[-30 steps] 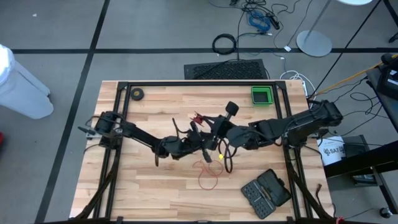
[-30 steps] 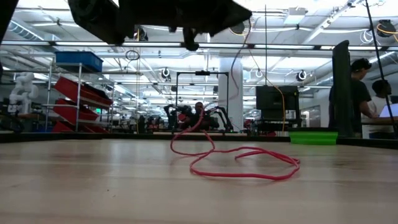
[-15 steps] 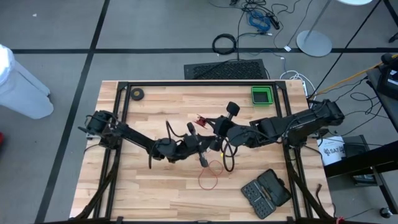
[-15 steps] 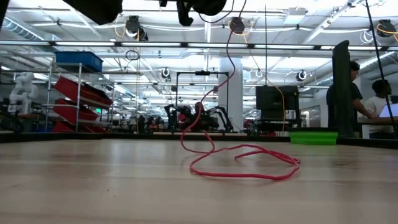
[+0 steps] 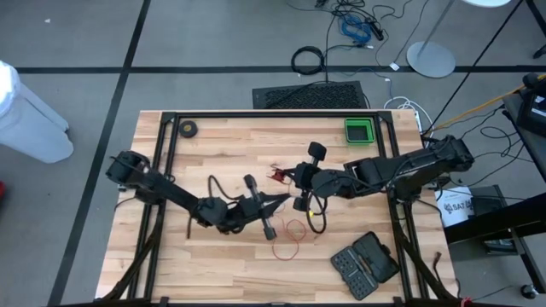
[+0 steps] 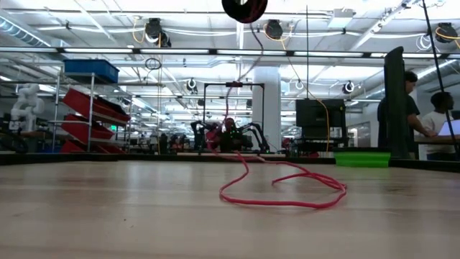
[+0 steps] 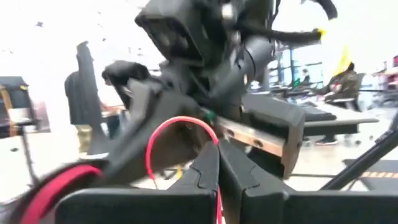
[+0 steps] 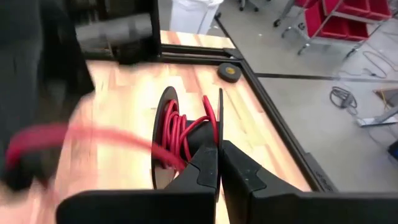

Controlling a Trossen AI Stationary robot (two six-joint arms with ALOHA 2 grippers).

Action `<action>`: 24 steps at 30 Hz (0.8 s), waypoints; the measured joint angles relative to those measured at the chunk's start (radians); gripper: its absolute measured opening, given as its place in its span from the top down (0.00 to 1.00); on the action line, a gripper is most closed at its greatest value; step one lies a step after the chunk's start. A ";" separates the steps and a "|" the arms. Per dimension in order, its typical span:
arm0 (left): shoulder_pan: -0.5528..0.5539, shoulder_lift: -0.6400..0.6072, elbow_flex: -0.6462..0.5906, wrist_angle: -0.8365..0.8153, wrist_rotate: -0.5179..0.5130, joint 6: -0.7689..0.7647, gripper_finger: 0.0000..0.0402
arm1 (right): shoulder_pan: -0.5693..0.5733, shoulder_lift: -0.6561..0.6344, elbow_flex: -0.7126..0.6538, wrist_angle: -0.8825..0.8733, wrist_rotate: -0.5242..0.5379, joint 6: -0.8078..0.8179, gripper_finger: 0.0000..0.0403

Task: Coil cords
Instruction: Coil the red wire into the spool

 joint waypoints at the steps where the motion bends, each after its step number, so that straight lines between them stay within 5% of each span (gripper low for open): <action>1: -0.010 -0.017 0.000 -0.023 -0.035 0.022 1.00 | -0.002 -0.001 0.000 -0.004 -0.008 0.001 1.00; 11: -0.099 -0.134 0.000 -0.248 -0.332 0.172 1.00 | 0.002 -0.022 0.000 -0.018 -0.018 0.006 1.00; 18: -0.122 -0.151 0.000 -0.361 -0.538 0.229 1.00 | 0.023 -0.060 0.000 -0.026 -0.119 0.024 1.00; 24: -0.123 -0.150 0.000 -0.468 -0.559 0.149 1.00 | 0.072 -0.096 0.000 -0.025 -0.116 0.035 1.00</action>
